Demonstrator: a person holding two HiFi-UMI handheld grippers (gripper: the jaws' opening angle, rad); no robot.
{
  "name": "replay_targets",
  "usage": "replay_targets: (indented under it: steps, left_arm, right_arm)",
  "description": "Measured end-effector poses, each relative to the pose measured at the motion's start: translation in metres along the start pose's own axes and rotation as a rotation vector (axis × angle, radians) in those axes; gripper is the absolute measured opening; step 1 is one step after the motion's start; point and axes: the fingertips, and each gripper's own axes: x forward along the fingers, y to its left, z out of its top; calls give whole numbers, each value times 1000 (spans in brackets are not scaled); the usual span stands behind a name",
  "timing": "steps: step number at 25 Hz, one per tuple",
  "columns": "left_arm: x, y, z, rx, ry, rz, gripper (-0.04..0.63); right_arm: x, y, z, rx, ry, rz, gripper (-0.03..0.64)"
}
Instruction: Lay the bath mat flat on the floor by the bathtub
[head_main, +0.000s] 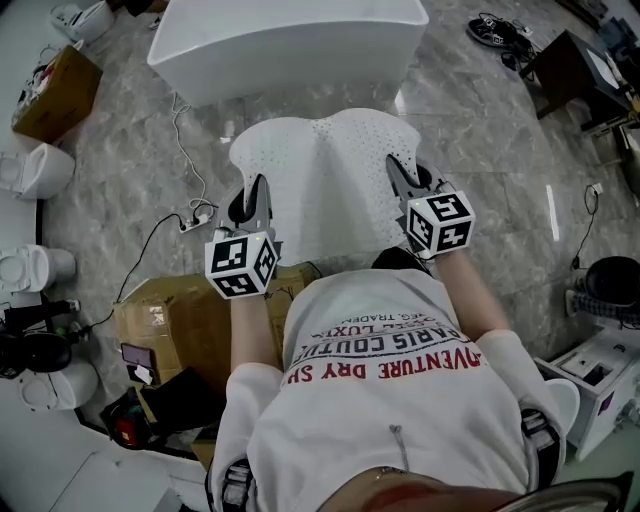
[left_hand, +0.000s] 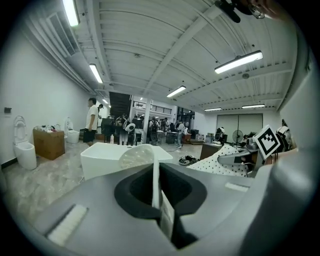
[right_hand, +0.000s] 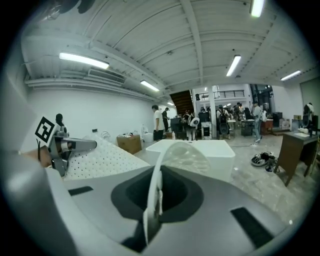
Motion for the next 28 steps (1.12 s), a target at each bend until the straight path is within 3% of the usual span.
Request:
replay_targets:
  steps: [11,22,28]
  left_arm:
    - [54,39,-24,-73,89,91,18]
    - [212,123,32,-79,101,187,18]
    - [297,161,52,-84,116,198,18]
  right_arm:
    - [84,-33,-15,6,110,97,15]
    - [253,-123,46,-10,138,192,15]
    - [328,-173,69,-20,163,182,15]
